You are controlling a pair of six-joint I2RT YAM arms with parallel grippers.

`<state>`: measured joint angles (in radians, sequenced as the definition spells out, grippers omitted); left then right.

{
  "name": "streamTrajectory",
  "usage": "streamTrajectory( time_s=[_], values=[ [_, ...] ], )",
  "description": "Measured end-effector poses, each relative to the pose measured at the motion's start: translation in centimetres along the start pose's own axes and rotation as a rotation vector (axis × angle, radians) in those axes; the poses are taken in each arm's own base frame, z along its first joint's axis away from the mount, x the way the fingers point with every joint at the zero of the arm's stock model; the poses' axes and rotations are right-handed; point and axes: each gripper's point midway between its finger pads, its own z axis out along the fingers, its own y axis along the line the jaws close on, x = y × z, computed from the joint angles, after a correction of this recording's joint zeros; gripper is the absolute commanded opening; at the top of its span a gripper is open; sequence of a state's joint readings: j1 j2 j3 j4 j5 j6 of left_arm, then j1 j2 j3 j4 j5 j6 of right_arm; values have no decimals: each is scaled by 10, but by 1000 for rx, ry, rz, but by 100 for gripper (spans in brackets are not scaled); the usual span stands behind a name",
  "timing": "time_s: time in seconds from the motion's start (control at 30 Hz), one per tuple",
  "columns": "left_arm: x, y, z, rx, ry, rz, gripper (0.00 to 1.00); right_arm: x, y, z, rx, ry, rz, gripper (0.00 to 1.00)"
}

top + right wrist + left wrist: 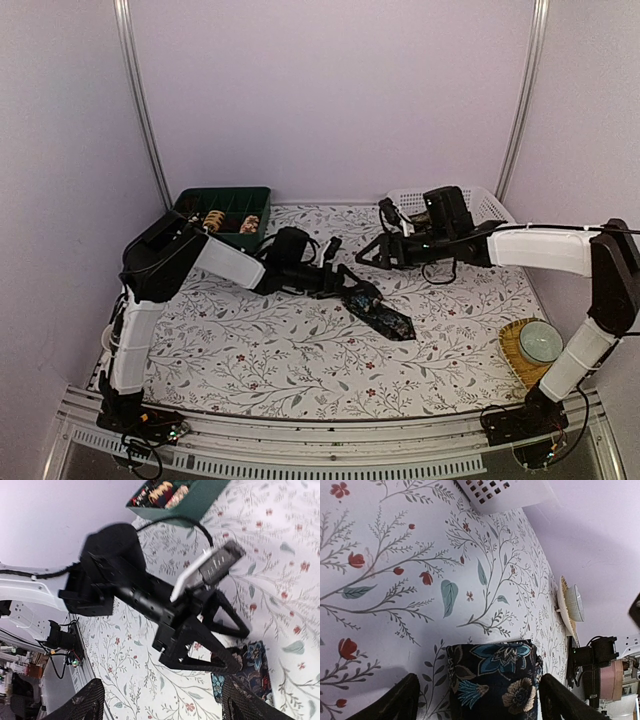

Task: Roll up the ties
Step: Adjust the tie at the center of the board.

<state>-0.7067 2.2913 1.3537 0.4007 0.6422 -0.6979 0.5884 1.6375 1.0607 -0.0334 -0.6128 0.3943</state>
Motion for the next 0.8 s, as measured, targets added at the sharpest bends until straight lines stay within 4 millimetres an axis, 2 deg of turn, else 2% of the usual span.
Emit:
streamTrajectory(
  time_s=[0.07,0.13,0.17,0.23,0.33,0.43,0.57,0.67,0.8],
  values=[
    [0,1,-2,4,-10,-5,83,-22,17,-15,5,-57,-60,87],
    [0,3,-6,4,-24,-13,83,-40,24,-27,45,-105,-111,95],
    [0,4,-9,3,-29,-20,83,-46,24,-29,75,-118,-131,99],
    [0,7,-18,-3,-44,-38,86,-49,14,-30,158,-125,-156,100],
    [-3,14,-35,-27,-74,-64,88,-36,-4,-22,269,-74,-185,100],
    [-10,17,-52,-54,-115,-76,88,-17,-24,2,350,7,-208,100],
    [-17,16,-76,-97,-175,-83,89,19,-47,32,432,147,-232,100],
    [-19,13,-93,-126,-216,-81,89,33,-56,48,466,214,-255,100],
    [-22,9,-108,-150,-255,-74,89,43,-62,58,490,257,-276,100]
  ],
)
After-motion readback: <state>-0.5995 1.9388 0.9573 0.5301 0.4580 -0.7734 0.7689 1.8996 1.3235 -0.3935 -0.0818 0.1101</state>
